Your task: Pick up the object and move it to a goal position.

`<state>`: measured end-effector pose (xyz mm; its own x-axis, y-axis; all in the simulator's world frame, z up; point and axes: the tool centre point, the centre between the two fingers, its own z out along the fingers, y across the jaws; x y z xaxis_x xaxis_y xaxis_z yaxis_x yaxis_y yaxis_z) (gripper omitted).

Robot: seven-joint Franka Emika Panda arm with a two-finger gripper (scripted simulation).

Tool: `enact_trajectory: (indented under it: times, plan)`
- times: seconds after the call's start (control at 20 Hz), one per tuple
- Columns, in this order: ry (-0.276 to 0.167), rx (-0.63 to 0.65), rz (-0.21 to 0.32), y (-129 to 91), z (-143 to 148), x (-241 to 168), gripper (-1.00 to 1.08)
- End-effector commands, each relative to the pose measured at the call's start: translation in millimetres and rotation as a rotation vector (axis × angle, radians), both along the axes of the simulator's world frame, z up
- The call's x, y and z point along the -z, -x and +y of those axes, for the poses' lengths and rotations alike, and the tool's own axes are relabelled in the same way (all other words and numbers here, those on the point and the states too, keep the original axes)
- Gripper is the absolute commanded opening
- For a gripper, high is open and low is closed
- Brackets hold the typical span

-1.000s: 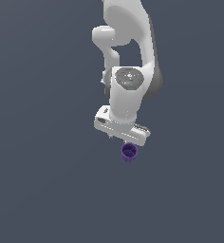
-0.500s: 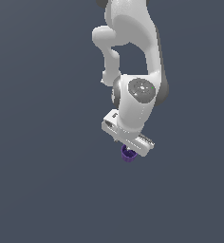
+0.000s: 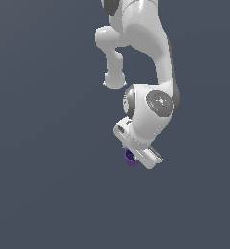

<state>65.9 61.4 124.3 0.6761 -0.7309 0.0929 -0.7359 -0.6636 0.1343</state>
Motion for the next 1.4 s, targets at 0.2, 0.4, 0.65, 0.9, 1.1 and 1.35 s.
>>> enact_trajectory:
  times: [0.2, 0.4, 0.65, 0.9, 1.1, 1.35]
  plan:
    - [0.048, 0.133, -0.020, -6.7, 13.9, 9.9, 0.28]
    - [0.078, 0.210, -0.037, -10.4, 23.1, 15.5, 0.28]
    - [0.108, 0.286, -0.058, -13.8, 32.8, 20.7, 0.28]
    - [0.129, 0.337, -0.074, -15.9, 39.7, 24.0, 0.28]
    - [0.139, 0.359, -0.082, -16.8, 43.0, 25.5, 0.28]
    - [0.140, 0.363, -0.084, -16.9, 44.1, 26.0, 0.28]
